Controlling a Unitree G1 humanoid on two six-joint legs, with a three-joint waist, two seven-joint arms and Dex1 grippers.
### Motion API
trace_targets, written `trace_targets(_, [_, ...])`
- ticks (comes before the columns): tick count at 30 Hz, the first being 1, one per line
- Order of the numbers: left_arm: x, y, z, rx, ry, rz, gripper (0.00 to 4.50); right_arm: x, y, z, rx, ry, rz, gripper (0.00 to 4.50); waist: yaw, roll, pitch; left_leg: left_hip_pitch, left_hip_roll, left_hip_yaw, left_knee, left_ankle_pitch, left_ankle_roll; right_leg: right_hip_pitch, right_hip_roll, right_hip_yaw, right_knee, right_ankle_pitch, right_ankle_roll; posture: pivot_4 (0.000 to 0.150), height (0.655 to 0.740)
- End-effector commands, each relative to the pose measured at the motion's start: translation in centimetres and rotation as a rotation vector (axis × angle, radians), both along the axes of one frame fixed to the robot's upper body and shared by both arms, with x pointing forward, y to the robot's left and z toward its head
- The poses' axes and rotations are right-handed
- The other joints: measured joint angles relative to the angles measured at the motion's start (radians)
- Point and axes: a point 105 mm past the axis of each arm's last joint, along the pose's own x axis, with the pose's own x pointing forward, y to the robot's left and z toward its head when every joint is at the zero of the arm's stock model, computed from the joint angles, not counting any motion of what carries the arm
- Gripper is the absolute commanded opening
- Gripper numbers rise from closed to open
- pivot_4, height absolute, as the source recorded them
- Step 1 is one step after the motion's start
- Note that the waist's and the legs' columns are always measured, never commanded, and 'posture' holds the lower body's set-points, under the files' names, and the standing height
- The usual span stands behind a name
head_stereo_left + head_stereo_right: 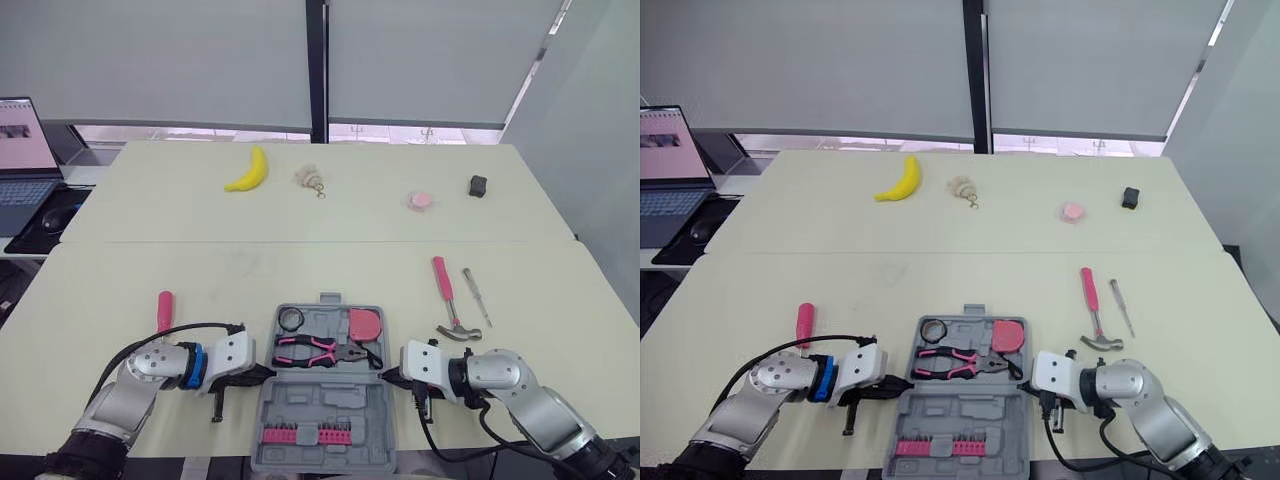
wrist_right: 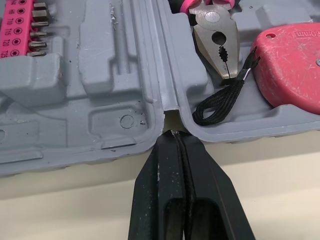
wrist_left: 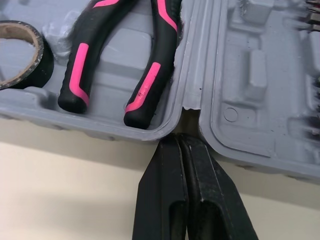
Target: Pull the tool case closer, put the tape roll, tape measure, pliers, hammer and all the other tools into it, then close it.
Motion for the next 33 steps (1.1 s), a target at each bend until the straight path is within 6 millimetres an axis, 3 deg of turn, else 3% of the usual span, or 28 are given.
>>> trace_targets(1, [1.3,-1.6,0.9,-0.032,-0.069,-0.031,0.06,0.8,1.5,1.6,0.070,-0.057,0.028,0.00,-0.001,0.000,0.000,0.000,0.000,0.000,0.000,0.000,0.000,0.000,0.000,0.000,0.000,0.000,0.000,0.150,0.7400])
trace_targets(14, [1.9,-1.7,1.0,-0.017,-0.071,-0.044,0.06,3.8,2.4,2.2,0.076,-0.101,0.005,0.00,-0.007,0.000,0.000,0.000,0.000,0.000,-0.001,0.000,0.000,-0.001,0.001,0.001,0.000,0.002,-0.006,0.150,0.7400])
trace_targets(33, [3.4,-1.5,1.4,0.004,-0.128,-0.011,0.06,4.3,3.0,2.2,0.076,-0.108,0.010,0.00,-0.006,0.000,0.000,0.000,0.000,-0.001,-0.002,0.000,0.000,-0.001,0.001,0.001,0.000,0.002,-0.006,0.150,0.7400])
